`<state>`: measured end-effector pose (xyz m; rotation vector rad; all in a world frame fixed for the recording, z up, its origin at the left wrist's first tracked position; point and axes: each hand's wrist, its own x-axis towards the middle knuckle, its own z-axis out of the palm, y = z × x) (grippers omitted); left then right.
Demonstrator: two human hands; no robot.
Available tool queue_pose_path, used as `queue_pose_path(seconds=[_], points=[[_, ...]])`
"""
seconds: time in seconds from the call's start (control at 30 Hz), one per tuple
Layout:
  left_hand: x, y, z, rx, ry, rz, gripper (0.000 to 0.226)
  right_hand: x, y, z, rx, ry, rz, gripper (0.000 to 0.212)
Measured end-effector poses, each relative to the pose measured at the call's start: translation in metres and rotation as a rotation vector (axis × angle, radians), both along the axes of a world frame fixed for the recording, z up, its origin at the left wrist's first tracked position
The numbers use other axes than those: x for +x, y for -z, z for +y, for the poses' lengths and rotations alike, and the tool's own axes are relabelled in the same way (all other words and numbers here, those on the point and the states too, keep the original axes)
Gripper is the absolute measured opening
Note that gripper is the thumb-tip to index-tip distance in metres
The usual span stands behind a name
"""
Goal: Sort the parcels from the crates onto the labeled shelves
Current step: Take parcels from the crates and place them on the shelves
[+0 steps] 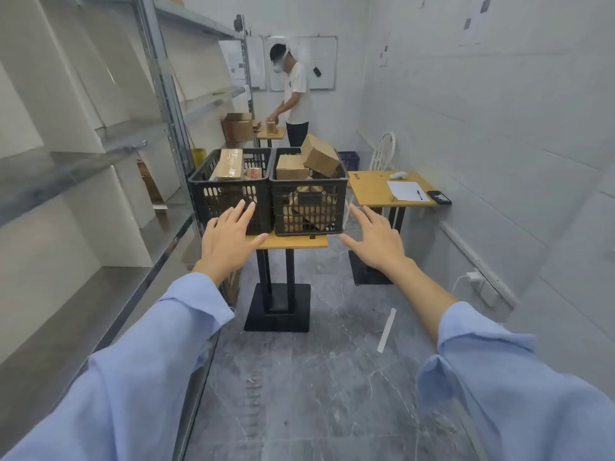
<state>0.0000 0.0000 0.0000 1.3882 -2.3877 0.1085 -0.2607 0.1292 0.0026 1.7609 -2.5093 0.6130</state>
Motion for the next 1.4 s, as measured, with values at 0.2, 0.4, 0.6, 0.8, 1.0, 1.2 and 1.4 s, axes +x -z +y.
queue_pose_path(seconds=[0.2, 0.4, 0.6, 0.8, 1.0, 1.2, 1.4], points=[[-0.028, 0.014, -0.039, 0.002, 0.034, -0.031, 0.073, -0.02, 0.013, -0.041, -0.004, 0.027, -0.016, 0.071], [-0.072, 0.03, -0.1, 0.009, 0.03, -0.018, 0.073, -0.063, 0.026, -0.117, -0.045, -0.003, -0.04, 0.071], [-0.127, 0.032, -0.178, 0.01, -0.019, -0.02, 0.073, -0.125, 0.026, -0.211, -0.039, -0.06, -0.056, 0.071], [-0.192, 0.027, -0.253, -0.024, -0.054, 0.015, 0.073, -0.188, 0.018, -0.295, -0.044, -0.088, -0.042, 0.069], [-0.247, 0.028, -0.318, -0.013, -0.033, 0.023, 0.073, -0.237, 0.029, -0.367, -0.015, -0.104, -0.061, 0.067], [-0.297, 0.038, -0.395, 0.015, 0.026, 0.058, 0.073, -0.281, 0.046, -0.442, -0.046, -0.094, -0.061, 0.067], [-0.344, 0.052, -0.481, 0.092, 0.093, 0.092, 0.074, -0.316, 0.068, -0.521, -0.013, -0.048, -0.107, 0.069]])
